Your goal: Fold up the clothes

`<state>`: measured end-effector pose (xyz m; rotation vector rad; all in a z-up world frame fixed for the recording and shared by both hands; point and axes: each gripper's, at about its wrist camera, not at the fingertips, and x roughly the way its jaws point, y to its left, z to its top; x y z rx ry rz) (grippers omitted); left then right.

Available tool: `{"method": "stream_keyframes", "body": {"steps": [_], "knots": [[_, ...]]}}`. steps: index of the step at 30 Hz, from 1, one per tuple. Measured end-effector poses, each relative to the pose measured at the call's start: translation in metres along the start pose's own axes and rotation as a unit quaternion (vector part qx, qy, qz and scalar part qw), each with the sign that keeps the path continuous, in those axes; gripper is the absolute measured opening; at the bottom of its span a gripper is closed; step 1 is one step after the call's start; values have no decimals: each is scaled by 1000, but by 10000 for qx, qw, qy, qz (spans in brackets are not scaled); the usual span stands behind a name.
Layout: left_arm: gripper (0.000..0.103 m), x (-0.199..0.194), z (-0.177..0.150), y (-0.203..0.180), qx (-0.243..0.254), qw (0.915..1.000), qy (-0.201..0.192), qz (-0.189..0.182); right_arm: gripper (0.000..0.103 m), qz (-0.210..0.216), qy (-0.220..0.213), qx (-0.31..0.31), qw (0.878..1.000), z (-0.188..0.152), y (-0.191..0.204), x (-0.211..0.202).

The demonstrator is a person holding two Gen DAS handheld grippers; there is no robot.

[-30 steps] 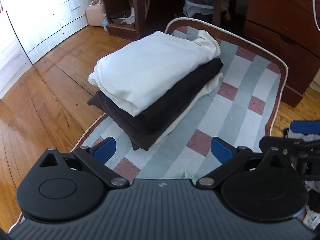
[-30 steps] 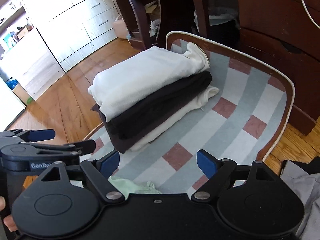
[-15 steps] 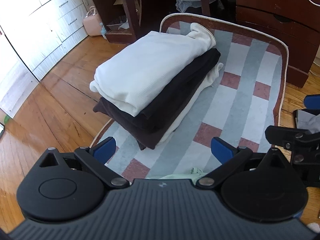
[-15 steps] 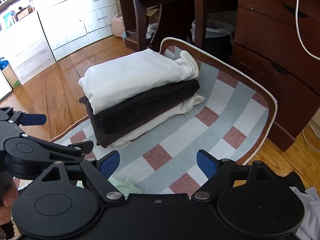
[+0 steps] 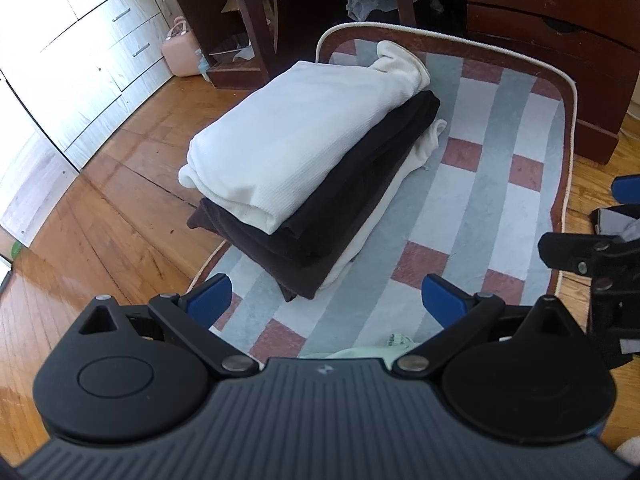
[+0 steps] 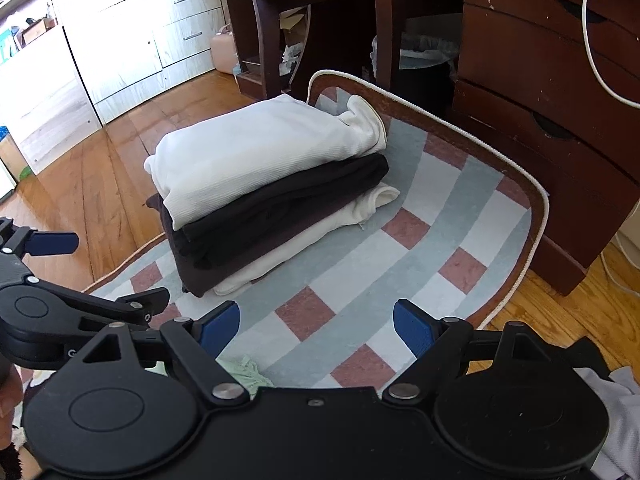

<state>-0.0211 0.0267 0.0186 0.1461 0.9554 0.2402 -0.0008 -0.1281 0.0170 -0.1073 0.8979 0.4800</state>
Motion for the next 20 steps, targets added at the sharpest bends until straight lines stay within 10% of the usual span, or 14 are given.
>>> {"method": "stream_keyframes", "body": {"steps": [20], "knots": [[103, -9, -5, -1, -54, 9997, -252, -8, 88, -29, 68, 32, 10000, -7, 0, 2]]}}
